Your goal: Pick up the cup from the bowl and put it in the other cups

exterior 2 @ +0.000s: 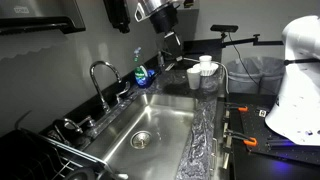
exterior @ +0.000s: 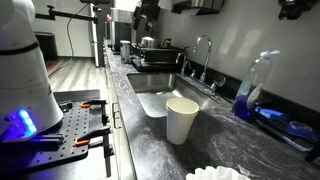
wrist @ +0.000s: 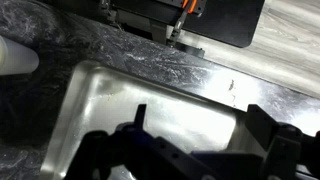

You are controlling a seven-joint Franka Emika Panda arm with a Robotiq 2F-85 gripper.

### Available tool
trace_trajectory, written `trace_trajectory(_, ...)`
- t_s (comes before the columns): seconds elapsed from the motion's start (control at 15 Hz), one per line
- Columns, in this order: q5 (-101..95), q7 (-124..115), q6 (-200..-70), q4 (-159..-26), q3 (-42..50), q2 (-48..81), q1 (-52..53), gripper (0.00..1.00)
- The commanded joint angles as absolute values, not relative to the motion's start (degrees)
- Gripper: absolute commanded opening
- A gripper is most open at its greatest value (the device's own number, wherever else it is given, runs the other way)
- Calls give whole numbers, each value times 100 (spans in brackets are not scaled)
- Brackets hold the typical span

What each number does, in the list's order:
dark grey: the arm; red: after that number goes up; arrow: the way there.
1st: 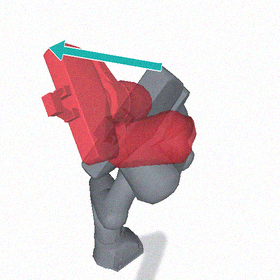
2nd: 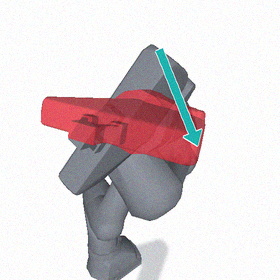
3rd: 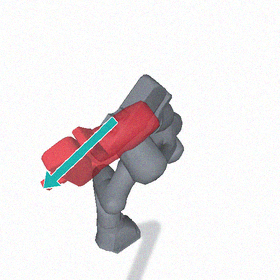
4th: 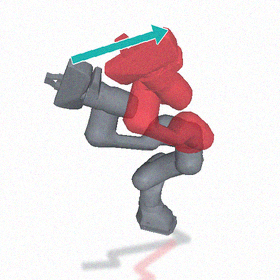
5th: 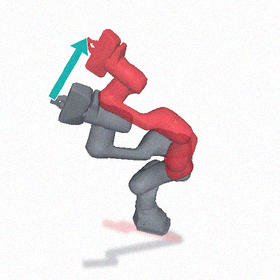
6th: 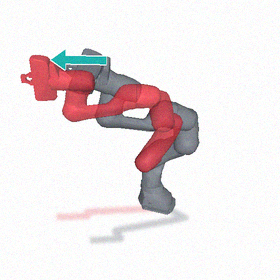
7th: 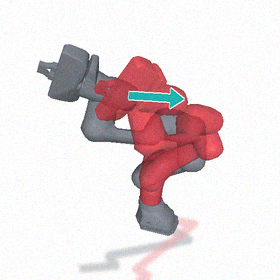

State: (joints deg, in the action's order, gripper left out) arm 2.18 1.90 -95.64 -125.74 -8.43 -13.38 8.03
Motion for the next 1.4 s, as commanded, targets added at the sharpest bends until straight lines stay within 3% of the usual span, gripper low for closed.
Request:
trace_trajectory(0.0,215,185,-9556,-12566,-833,-1334,816,100)
trace_trajectory(0.73,272,11,-9565,-12726,-808,-1364,776,100)
trace_trajectory(1.33,277,-936,-9781,-13585,-561,-1706,441,100)
